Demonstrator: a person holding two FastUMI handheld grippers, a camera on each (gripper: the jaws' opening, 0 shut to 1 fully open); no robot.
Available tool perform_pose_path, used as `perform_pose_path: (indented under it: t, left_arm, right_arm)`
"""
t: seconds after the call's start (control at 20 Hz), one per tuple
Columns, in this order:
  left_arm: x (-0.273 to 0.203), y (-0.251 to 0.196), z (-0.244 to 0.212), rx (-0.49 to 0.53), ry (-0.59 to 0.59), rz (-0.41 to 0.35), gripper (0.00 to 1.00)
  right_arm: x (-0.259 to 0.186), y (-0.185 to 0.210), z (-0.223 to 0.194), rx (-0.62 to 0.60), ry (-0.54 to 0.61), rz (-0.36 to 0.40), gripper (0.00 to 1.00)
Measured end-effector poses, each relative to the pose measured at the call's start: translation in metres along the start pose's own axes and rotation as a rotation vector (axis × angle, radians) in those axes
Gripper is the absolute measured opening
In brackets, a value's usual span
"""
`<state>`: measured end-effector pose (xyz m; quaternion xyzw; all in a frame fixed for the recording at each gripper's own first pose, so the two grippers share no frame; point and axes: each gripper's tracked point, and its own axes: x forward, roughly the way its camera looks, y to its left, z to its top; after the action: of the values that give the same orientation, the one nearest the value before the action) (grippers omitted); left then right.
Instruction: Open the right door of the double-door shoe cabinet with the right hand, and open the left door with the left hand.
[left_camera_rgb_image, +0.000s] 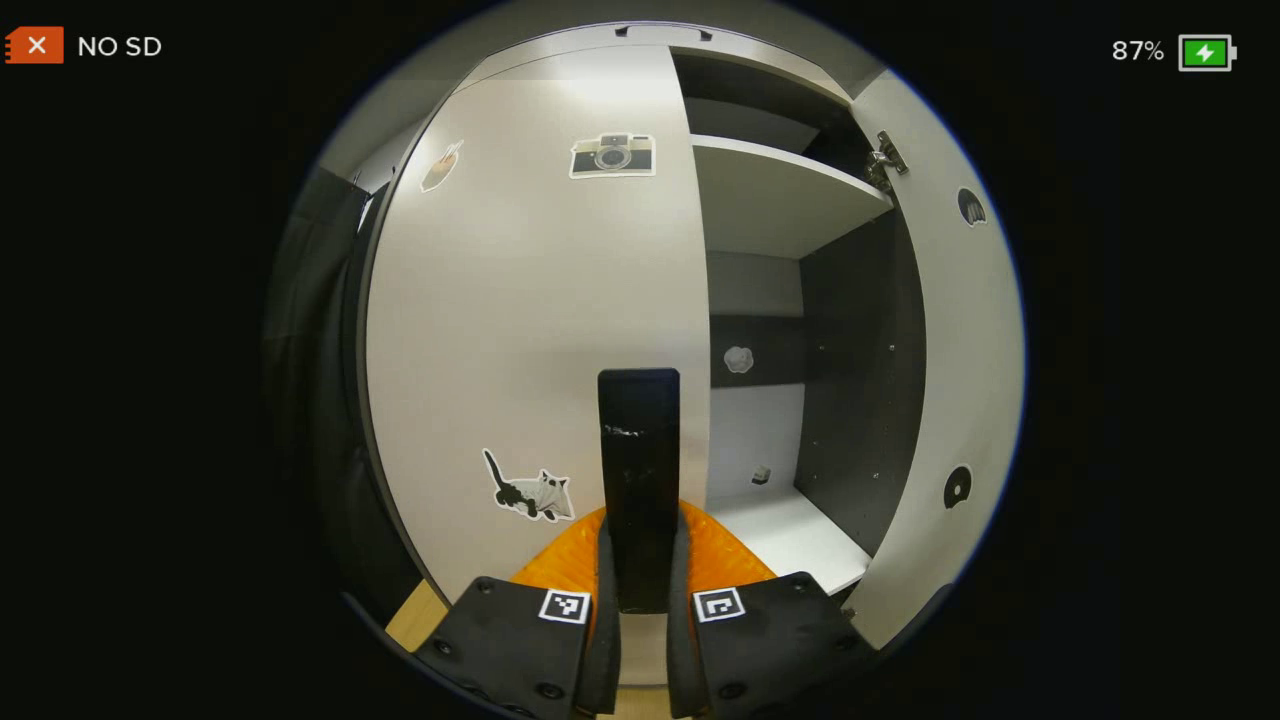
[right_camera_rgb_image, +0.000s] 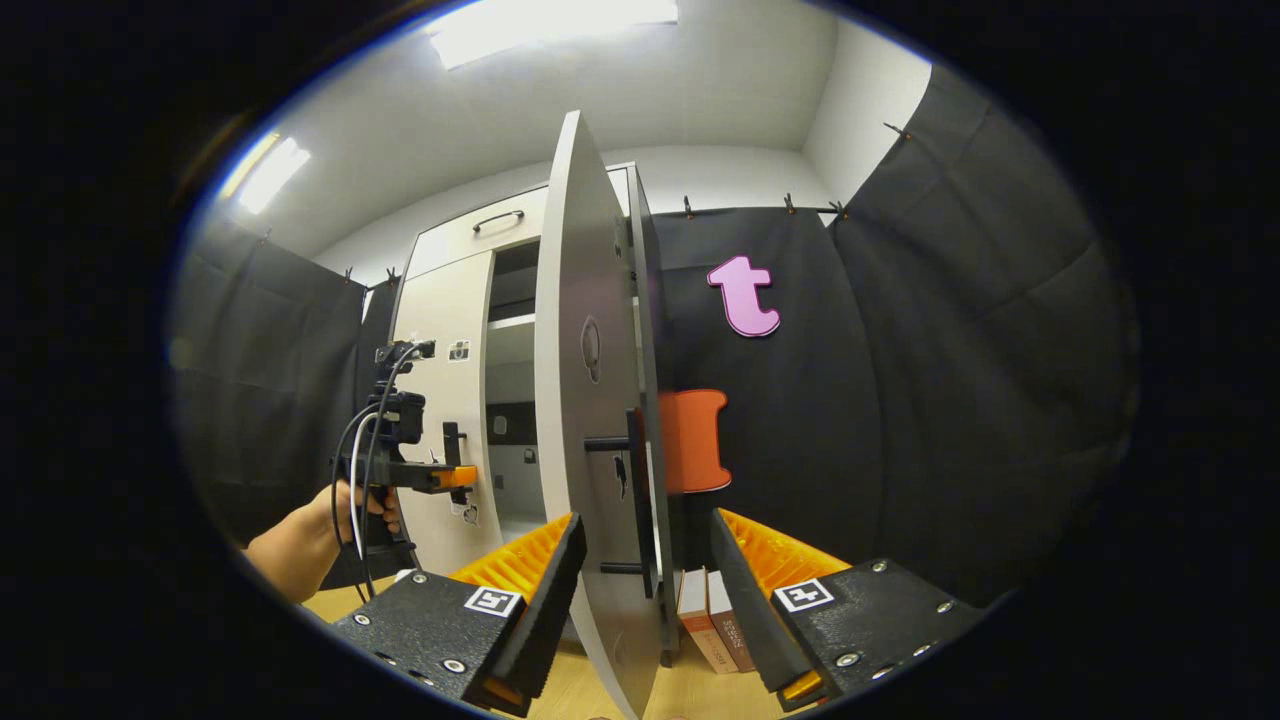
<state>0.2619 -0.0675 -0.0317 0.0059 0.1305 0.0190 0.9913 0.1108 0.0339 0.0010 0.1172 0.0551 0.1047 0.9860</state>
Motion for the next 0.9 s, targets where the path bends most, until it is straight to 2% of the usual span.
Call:
perform_pose_path:
  t: [0.25,0.35,0.5,0.55,0.7,0.9]
  left_arm:
    - [-0.014,0.002,-0.002,0.005,0.000,0.011,0.22]
    - [-0.025,0.005,-0.003,-0.003,0.010,-0.004,0.22]
    - [-0.042,0.007,-0.001,0.073,-0.021,-0.023,0.22]
    - [-0.048,0.007,-0.003,0.074,-0.027,-0.037,0.17]
    - [-0.066,0.016,-0.006,0.051,-0.023,-0.074,0.17]
    - [-0.078,0.020,-0.006,0.053,-0.016,-0.081,0.17]
  right_arm:
    - [-0.011,0.007,0.004,-0.012,-0.015,0.014,0.77]
    - [-0.014,0.008,0.005,-0.024,-0.017,0.011,0.77]
    - [-0.020,0.016,0.002,-0.028,-0.020,0.027,0.77]
    - [-0.022,0.019,0.004,-0.028,-0.026,0.033,0.77]
    - [-0.021,0.025,0.005,-0.032,-0.025,0.035,0.77]
    - [-0.026,0.025,0.004,-0.048,-0.017,0.017,0.78]
